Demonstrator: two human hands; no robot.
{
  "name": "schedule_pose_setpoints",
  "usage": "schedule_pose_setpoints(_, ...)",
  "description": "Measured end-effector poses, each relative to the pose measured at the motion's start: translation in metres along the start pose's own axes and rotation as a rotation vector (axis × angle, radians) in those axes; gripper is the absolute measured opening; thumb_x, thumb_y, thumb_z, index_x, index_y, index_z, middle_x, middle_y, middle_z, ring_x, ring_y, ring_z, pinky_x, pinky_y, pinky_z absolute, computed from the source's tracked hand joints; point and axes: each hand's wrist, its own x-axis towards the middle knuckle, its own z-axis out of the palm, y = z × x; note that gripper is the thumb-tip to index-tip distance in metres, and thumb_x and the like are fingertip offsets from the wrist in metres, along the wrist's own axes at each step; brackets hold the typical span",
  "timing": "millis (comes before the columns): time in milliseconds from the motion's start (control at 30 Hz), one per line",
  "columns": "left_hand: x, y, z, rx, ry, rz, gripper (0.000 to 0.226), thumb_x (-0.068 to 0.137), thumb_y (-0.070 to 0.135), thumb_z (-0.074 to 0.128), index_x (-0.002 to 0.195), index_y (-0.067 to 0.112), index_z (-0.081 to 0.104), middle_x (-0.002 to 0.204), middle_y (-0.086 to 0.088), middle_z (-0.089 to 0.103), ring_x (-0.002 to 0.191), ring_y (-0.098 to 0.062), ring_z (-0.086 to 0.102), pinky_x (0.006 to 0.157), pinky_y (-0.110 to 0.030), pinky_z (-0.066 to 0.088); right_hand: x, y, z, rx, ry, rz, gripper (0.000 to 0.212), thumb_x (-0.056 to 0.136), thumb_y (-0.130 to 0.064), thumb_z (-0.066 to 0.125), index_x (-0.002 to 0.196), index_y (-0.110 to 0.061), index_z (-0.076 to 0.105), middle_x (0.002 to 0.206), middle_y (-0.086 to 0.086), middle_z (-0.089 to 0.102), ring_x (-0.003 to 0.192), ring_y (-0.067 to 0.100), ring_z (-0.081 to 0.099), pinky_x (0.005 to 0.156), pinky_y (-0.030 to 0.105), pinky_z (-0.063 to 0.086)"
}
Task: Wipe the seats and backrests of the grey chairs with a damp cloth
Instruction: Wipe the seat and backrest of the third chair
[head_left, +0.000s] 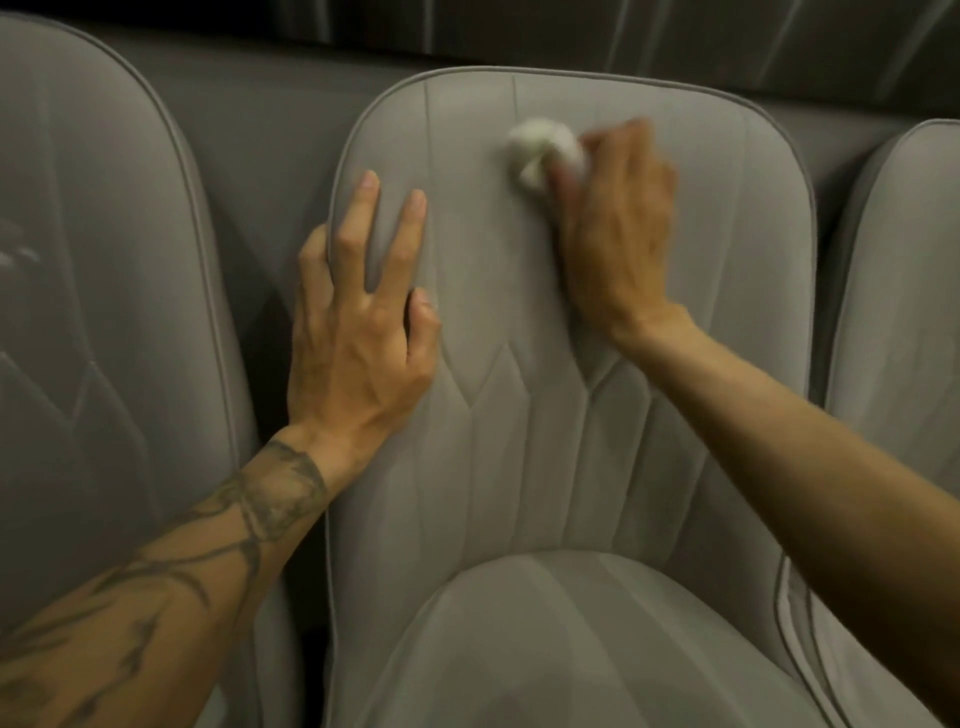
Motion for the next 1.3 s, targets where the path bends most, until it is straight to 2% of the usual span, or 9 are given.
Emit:
schedule_pose_setpoints(67, 0.0, 0.0, 0.0, -0.012, -0.006, -0.002, 0.063, 0.103, 0.026, 0.042, 0.164, 0.022, 0.031, 0.171, -0.015, 0.021, 0.138, -0.046, 0.04, 0.115, -0.05, 0.041, 0.015, 0.001, 0.005, 0.009, 0.077, 0.204, 0.039, 0.103, -0.039, 0.043, 0.104, -0.005, 0.062, 0.103, 0.016, 0.061, 0.089, 0.034, 0.058, 0.081, 0.044, 0.041)
schedule_pose_setpoints(133, 0.0, 0.001, 0.0, -0.013, -0.003, 0.0, 0.063, 0.102, 0.025, 0.043, 0.164, 0.022, 0.031, 0.171, -0.015, 0.022, 0.137, -0.046, 0.04, 0.114, -0.051, 0.041, -0.008, -0.02, 0.008, 0.016, 0.067, 0.21, 0.037, 0.102, -0.037, 0.046, 0.103, -0.004, 0.063, 0.1, 0.017, 0.061, 0.089, 0.035, 0.06, 0.082, 0.046, 0.041)
schedule_pose_setpoints(300, -0.001, 0.002, 0.0, 0.004, -0.014, -0.004, 0.065, 0.101, 0.023, 0.042, 0.165, 0.023, 0.03, 0.172, -0.014, 0.021, 0.138, -0.046, 0.04, 0.112, -0.051, 0.042, -0.047, -0.013, -0.003, 0.012, -0.106, -0.298, 0.036, 0.101, -0.037, 0.05, 0.09, -0.006, 0.065, 0.082, 0.015, 0.059, 0.073, 0.033, 0.059, 0.07, 0.042, 0.037)
schedule_pose_setpoints(467, -0.001, 0.002, 0.001, -0.009, -0.006, -0.007, 0.064, 0.101, 0.023, 0.042, 0.164, 0.023, 0.031, 0.171, -0.014, 0.022, 0.138, -0.045, 0.04, 0.109, -0.05, 0.044, -0.03, -0.019, 0.012, -0.034, 0.081, 0.201, 0.034, 0.101, -0.038, 0.049, 0.099, -0.007, 0.063, 0.094, 0.015, 0.061, 0.083, 0.034, 0.059, 0.077, 0.043, 0.037)
schedule_pose_setpoints(667, 0.0, 0.0, -0.002, -0.103, -0.013, -0.025, 0.068, 0.096, 0.015, 0.041, 0.164, 0.022, 0.032, 0.172, -0.013, 0.021, 0.143, -0.043, 0.037, 0.117, -0.042, 0.033, -0.095, -0.038, -0.002, 0.11, -0.178, -0.246, 0.032, 0.099, -0.035, 0.054, 0.092, -0.006, 0.065, 0.082, 0.013, 0.058, 0.072, 0.033, 0.057, 0.068, 0.041, 0.039)
schedule_pose_setpoints(867, 0.0, -0.002, -0.002, -0.135, -0.012, -0.028, 0.068, 0.095, 0.015, 0.042, 0.163, 0.02, 0.035, 0.171, -0.013, 0.023, 0.144, -0.041, 0.037, 0.121, -0.033, 0.026, -0.045, -0.043, 0.018, 0.05, 0.019, 0.049, 0.039, 0.104, -0.04, 0.037, 0.096, -0.009, 0.06, 0.09, 0.013, 0.059, 0.08, 0.033, 0.057, 0.074, 0.043, 0.036)
schedule_pose_setpoints(1033, 0.003, -0.002, -0.004, -0.168, -0.033, -0.027, 0.067, 0.096, 0.012, 0.041, 0.162, 0.018, 0.036, 0.171, -0.015, 0.022, 0.148, -0.039, 0.034, 0.122, -0.022, 0.014, -0.125, -0.039, -0.004, 0.111, -0.208, -0.252, 0.038, 0.101, -0.036, 0.047, 0.089, -0.005, 0.066, 0.081, 0.014, 0.059, 0.071, 0.033, 0.057, 0.068, 0.041, 0.038)
schedule_pose_setpoints(1100, 0.003, 0.0, -0.006, -0.189, -0.045, -0.036, 0.067, 0.097, 0.011, 0.043, 0.162, 0.018, 0.036, 0.171, -0.015, 0.021, 0.148, -0.038, 0.033, 0.12, -0.016, 0.009, -0.098, -0.03, 0.0, 0.075, -0.159, -0.322, 0.037, 0.101, -0.034, 0.048, 0.087, -0.005, 0.066, 0.079, 0.015, 0.059, 0.07, 0.033, 0.059, 0.068, 0.041, 0.036)
schedule_pose_setpoints(1300, 0.002, -0.001, -0.007, -0.189, -0.041, -0.027, 0.065, 0.097, 0.01, 0.045, 0.161, 0.017, 0.037, 0.169, -0.015, 0.025, 0.144, -0.037, 0.037, 0.121, -0.027, 0.023, -0.033, -0.036, 0.02, -0.028, 0.067, 0.049, 0.044, 0.105, -0.04, 0.036, 0.095, -0.008, 0.063, 0.092, 0.015, 0.061, 0.082, 0.032, 0.058, 0.077, 0.041, 0.036)
